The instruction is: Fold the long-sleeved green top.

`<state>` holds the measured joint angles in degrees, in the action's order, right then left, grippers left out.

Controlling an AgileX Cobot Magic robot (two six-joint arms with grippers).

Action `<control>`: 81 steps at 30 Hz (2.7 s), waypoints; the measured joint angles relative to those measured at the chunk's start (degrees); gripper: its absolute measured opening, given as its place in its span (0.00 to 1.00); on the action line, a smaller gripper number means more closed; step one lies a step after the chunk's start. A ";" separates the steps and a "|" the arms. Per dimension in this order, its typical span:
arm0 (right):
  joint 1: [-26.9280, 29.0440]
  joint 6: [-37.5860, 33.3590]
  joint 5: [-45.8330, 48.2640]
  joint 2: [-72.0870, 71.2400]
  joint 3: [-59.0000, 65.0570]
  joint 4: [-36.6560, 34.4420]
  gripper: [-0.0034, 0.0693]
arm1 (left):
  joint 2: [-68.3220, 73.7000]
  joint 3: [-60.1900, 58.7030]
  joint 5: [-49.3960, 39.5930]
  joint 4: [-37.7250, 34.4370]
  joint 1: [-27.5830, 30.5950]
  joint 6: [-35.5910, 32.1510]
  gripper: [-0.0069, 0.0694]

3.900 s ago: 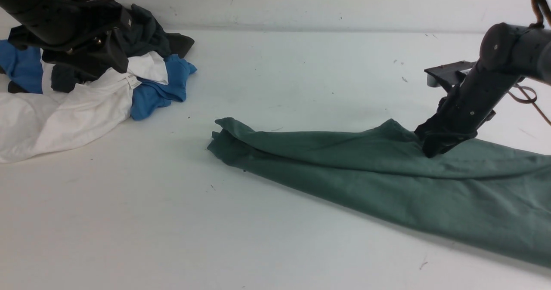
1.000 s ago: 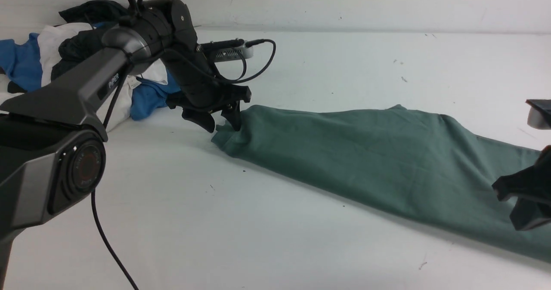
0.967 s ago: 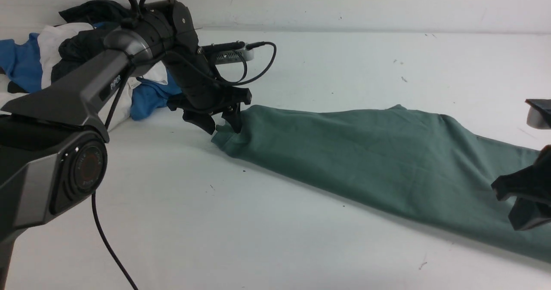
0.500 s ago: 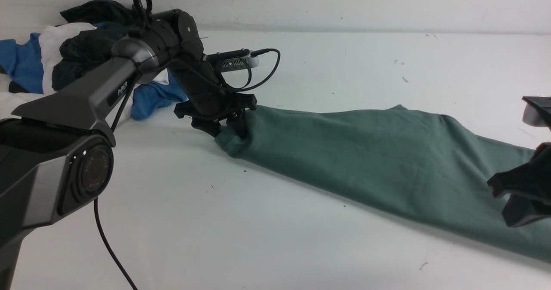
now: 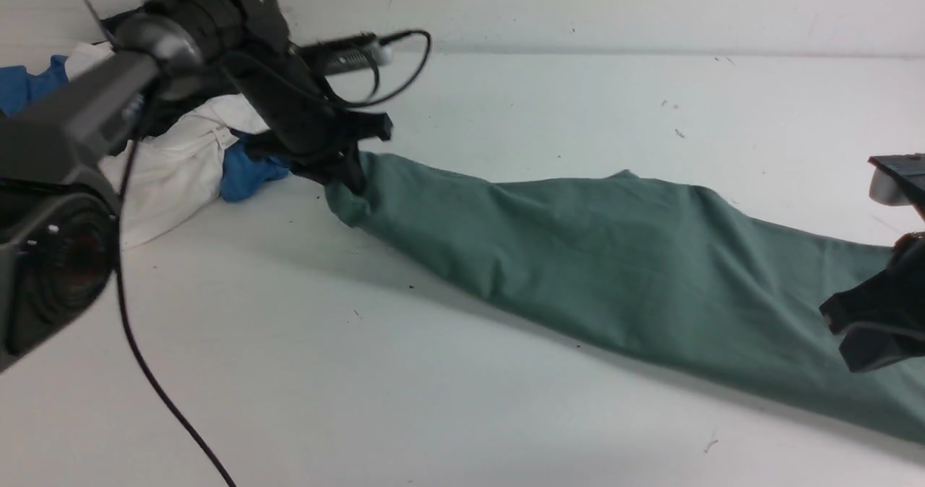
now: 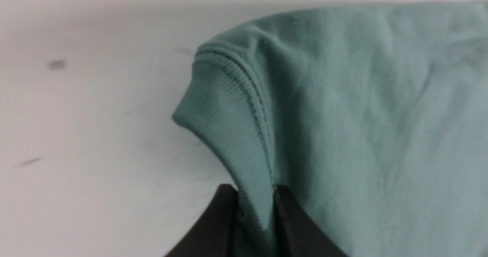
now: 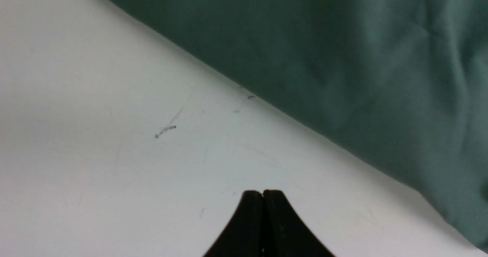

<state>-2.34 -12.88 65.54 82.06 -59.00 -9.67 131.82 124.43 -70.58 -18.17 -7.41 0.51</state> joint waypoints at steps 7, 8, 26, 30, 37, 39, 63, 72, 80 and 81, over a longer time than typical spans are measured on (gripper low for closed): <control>0.00 -0.71 -0.07 0.00 0.00 -0.04 0.03 | -19.58 -12.00 -0.57 0.94 10.53 -2.16 0.20; 0.00 -0.71 -0.12 0.00 0.00 -0.43 0.03 | -21.68 -12.45 -0.72 0.00 12.02 -2.16 0.20; 0.00 -0.76 -2.27 0.00 0.00 -6.14 0.03 | -19.39 -12.58 4.24 -20.62 -7.45 -9.96 0.20; 0.00 -0.76 -3.43 0.00 0.00 -7.33 0.03 | -13.96 -12.64 11.84 -20.79 -13.61 -11.94 0.20; 0.00 -0.76 -4.03 0.00 0.00 -9.99 0.03 | -4.92 -12.74 18.42 -21.86 -19.00 -12.33 0.35; 0.00 -0.83 -4.09 0.00 0.00 -10.11 0.03 | -3.96 -12.85 18.48 -22.49 -19.09 -12.33 0.42; 0.00 -4.54 -10.34 -43.65 9.00 -6.17 0.03 | -11.71 0.39 -0.12 -20.19 -5.86 -12.27 0.10; 0.00 -9.00 -55.56 -73.98 43.09 -12.13 0.03 | -11.71 0.39 -0.42 -23.51 -5.86 -10.90 0.09; 0.00 -9.14 -60.65 -78.69 49.55 -14.25 0.03 | -11.71 0.39 -0.42 -25.48 -5.86 -10.83 0.09; 0.00 -9.14 -60.03 -78.69 49.79 -14.30 0.03 | -11.71 0.39 -0.42 -25.74 -5.86 -10.83 0.09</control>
<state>-2.34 -22.02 5.51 3.37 -9.22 -23.97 120.11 124.81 -71.00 -43.91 -13.28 -10.32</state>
